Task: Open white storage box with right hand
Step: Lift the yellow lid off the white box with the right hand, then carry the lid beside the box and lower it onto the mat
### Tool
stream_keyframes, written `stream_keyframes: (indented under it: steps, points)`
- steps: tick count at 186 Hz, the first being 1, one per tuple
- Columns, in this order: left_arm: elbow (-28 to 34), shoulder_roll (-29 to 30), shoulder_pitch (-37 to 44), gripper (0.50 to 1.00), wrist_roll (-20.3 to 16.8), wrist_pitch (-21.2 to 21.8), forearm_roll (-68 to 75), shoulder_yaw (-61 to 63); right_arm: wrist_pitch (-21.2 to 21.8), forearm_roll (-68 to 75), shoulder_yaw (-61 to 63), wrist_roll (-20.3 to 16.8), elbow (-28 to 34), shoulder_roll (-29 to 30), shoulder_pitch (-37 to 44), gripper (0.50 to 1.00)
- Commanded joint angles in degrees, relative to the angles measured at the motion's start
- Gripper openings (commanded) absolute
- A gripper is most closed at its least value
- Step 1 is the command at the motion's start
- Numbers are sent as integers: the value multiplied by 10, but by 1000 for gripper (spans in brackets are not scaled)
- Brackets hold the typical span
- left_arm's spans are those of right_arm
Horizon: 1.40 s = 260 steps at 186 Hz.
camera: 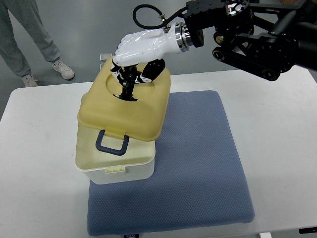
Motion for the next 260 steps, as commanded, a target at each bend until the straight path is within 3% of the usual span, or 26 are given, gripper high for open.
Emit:
stream_keyframes:
  steps: [1,79,155,260]
  points:
    - [0,0,0,1000,0,-1,0,0,-3,0,0,0,-8,-27,-1,500]
    - [1,0,0,1000,0,0,0,0,-15,-1,0,0,-69,-111,-52,500]
    - [0,0,0,1000,0,0,0,-1,-56,-2,-11,0,-138,-112,-121,500]
    - [0,0,0,1000,0,0,0,0,-85,-6,-14,0,-156,-108,-194,500]
